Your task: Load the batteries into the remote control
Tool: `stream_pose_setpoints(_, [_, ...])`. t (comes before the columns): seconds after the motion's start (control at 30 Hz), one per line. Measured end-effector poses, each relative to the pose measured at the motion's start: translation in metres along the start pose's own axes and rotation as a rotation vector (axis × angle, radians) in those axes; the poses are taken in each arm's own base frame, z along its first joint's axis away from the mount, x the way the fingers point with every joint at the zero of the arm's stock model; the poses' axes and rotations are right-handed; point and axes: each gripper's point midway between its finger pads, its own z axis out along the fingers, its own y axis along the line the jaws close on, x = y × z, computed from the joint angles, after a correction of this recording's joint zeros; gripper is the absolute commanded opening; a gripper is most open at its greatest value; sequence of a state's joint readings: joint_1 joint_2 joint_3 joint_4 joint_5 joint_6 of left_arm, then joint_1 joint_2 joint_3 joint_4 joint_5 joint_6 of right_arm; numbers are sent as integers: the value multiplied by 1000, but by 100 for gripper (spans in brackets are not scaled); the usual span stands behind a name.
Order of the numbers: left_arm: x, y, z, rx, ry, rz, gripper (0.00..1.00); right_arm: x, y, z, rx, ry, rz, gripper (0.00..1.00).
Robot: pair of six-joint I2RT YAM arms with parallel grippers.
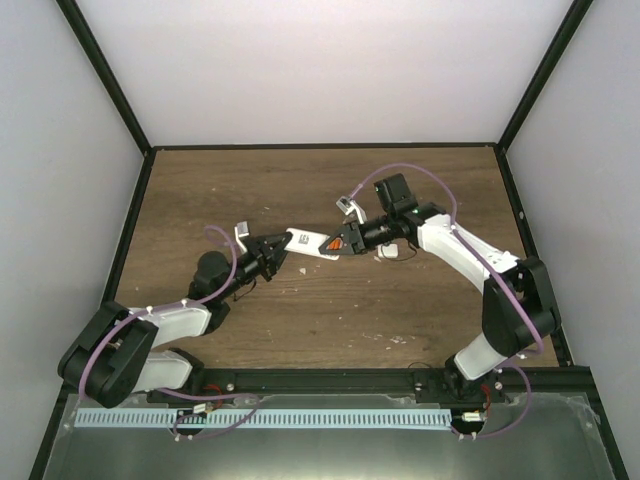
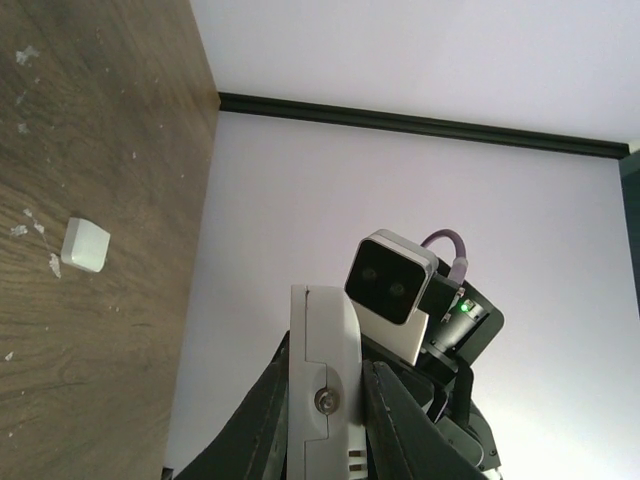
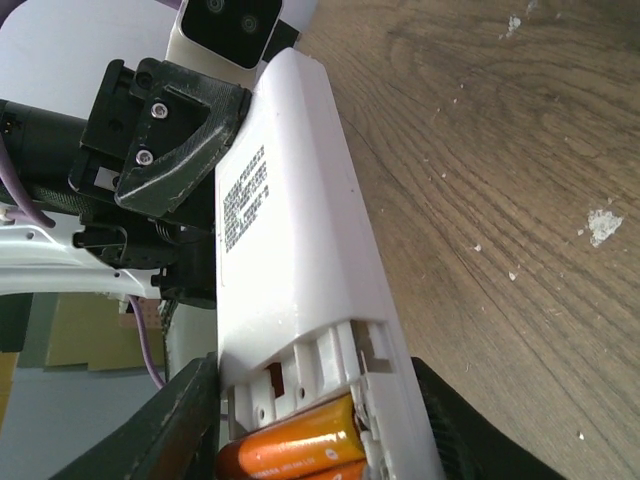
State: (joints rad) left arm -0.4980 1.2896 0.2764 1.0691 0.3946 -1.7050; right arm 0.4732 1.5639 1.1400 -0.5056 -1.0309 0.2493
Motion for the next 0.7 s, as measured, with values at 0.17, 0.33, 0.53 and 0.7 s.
stream_pose_setpoints(0.17, [-1,-6,-1,31,-9,12,0,-2,2,-1,4,-9,-12,45])
stream_pose_setpoints(0.33, [-2,-9,-3,47,-17,17,0,-2,2,-2,4,-10,-13,45])
stream_pose_setpoints(0.53, [-2,-10,-3,53,-22,19,0,-3,3,-5,12,-19,-4,50])
stream_pose_setpoints(0.7, [-5,-7,-6,51,-35,20,0,-7,2,-13,20,-43,25,50])
